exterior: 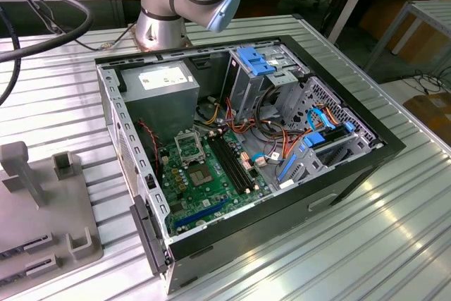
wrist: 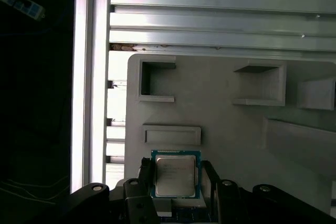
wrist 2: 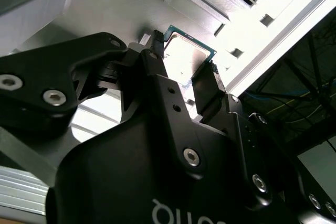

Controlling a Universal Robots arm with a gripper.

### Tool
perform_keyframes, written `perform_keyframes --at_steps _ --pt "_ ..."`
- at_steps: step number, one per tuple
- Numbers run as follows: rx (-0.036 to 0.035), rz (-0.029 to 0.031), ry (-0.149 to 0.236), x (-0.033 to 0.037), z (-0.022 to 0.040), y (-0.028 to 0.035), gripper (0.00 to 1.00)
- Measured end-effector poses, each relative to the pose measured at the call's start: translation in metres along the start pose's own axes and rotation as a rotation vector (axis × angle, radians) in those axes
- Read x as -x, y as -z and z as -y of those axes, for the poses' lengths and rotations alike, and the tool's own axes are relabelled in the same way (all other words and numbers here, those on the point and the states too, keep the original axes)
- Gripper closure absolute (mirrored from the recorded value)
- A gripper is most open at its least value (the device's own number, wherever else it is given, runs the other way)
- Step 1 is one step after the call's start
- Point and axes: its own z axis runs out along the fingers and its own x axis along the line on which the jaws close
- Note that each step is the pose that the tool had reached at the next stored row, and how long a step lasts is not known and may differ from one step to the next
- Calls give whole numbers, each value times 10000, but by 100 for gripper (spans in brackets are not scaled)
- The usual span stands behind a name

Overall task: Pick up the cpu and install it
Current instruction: 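Pick up the cpu and move it towards the insertion slot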

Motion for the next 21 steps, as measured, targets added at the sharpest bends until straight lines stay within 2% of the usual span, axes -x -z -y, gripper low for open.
perform_keyframes --at_steps 21 --pt "0 0 0 -1 -1 55 53"
